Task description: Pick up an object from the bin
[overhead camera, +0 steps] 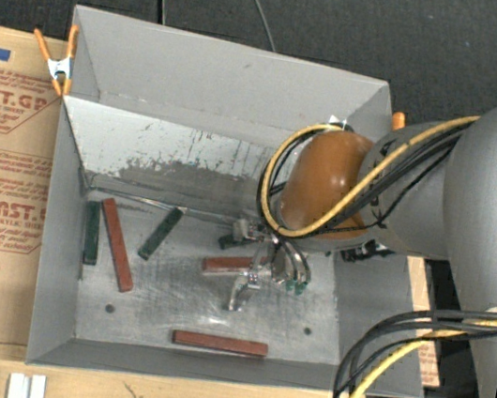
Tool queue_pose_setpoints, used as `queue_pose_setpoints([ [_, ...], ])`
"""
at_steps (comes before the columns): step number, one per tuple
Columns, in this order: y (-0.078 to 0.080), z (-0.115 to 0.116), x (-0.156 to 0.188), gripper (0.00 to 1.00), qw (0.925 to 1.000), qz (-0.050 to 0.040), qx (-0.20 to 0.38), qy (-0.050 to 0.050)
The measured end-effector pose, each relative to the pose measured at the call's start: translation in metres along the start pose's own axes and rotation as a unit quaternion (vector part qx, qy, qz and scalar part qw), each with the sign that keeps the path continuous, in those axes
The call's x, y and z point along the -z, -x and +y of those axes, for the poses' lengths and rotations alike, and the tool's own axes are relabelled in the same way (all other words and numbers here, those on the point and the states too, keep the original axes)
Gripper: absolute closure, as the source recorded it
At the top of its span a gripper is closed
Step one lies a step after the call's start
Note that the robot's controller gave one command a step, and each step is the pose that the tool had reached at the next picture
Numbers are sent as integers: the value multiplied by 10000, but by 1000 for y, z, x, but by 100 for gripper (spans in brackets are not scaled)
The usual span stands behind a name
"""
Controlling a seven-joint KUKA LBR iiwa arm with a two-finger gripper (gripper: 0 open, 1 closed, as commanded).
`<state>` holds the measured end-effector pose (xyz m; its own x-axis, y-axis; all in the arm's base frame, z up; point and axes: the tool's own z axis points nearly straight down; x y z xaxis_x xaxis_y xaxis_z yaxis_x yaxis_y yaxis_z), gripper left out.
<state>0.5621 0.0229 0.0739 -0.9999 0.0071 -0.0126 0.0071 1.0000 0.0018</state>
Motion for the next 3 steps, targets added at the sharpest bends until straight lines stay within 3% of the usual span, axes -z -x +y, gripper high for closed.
queue_pose_setpoints([
  [1, 1, 0, 3, 100, 10000, -1, 0, 1],
  [2, 1, 0, 3, 100, 10000, -1, 2, 1],
  [3, -2, 17, 26, 100, 9992, 53, 402, -9],
])
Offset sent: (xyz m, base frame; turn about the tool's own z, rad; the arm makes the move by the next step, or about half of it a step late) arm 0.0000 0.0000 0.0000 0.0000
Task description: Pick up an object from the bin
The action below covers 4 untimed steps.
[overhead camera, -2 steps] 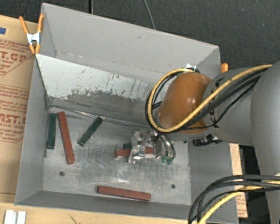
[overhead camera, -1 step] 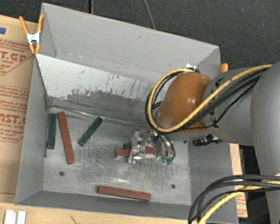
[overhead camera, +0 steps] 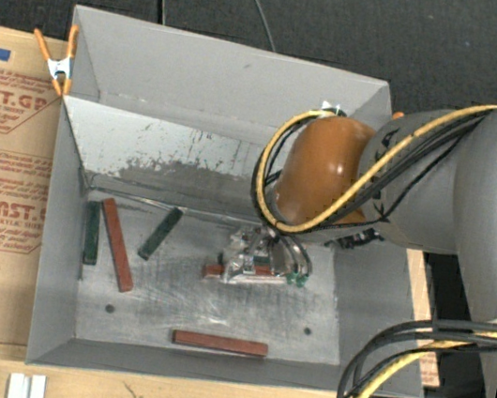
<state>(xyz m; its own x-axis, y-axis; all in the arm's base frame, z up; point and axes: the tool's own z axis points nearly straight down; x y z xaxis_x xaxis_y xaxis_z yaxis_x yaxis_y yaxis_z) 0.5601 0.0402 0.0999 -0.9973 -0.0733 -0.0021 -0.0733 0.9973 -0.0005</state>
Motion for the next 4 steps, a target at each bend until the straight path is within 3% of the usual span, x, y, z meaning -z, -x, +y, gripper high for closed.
queue_pose_setpoints([
  [1, -5, 2, 13, 100, 9997, 0, 248, 4],
  [2, -10, -6, -12, 0, 9825, 13, -1864, 4],
  [3, -10, -6, -12, 100, 9825, 13, -1863, 1],
  [4, -10, -6, -12, 100, 9825, 13, -1864, 0],
])
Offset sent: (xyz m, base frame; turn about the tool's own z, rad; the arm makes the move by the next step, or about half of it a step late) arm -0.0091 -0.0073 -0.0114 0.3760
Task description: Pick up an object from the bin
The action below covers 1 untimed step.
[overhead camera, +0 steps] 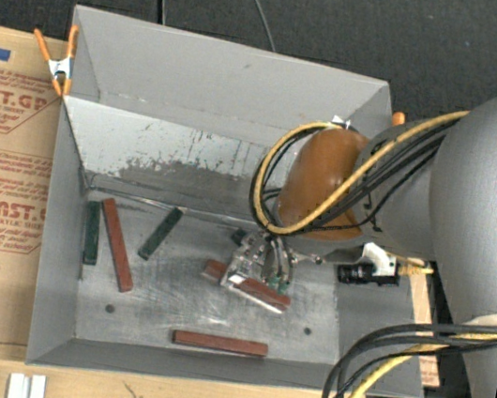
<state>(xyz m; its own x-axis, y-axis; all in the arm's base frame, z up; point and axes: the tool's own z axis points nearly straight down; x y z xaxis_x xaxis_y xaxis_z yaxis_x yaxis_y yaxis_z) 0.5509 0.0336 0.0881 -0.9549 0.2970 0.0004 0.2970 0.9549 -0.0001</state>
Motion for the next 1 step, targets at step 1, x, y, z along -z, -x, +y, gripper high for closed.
queue_pose_setpoints([
  [1, -6, 0, 29, 100, 10000, 2, -29, 4],
])
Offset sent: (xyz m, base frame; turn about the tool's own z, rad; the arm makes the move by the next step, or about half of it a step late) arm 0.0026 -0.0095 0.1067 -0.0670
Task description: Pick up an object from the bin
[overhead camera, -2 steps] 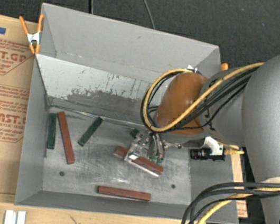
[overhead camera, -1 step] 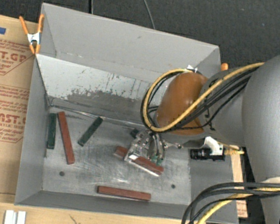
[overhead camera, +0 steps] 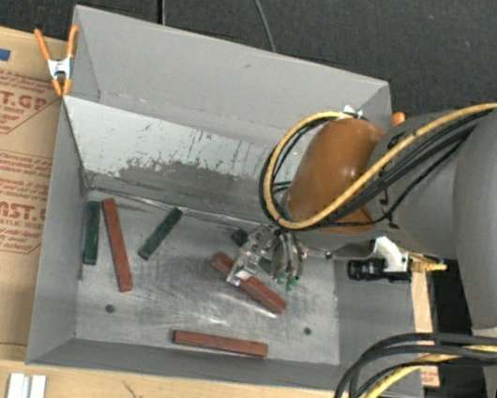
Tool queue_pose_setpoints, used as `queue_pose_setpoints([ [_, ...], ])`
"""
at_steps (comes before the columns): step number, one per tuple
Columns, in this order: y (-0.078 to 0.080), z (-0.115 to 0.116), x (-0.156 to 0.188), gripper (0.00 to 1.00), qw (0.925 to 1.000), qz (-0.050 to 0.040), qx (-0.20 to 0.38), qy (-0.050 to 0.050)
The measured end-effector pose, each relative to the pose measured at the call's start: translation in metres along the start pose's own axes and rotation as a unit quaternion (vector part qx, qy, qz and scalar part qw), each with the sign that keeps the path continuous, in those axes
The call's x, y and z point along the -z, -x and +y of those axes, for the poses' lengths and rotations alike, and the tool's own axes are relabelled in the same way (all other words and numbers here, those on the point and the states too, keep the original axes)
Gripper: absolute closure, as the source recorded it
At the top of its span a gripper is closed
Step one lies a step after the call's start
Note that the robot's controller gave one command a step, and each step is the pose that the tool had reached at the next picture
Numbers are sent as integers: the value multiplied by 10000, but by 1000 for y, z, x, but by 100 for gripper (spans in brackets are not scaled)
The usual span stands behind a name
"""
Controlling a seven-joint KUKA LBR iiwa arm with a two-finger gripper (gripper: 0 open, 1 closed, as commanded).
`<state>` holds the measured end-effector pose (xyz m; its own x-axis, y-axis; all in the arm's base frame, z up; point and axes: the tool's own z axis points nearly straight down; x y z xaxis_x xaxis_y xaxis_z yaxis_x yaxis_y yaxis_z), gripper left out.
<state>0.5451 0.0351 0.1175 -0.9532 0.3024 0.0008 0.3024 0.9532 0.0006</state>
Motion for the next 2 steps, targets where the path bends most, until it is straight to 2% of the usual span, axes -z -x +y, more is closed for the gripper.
queue_pose_setpoints([
  [1, 7, -5, 59, 100, 9996, 15, 295, -13],
  [2, 1, 11, 112, 100, 10000, -14, 6, -3],
])
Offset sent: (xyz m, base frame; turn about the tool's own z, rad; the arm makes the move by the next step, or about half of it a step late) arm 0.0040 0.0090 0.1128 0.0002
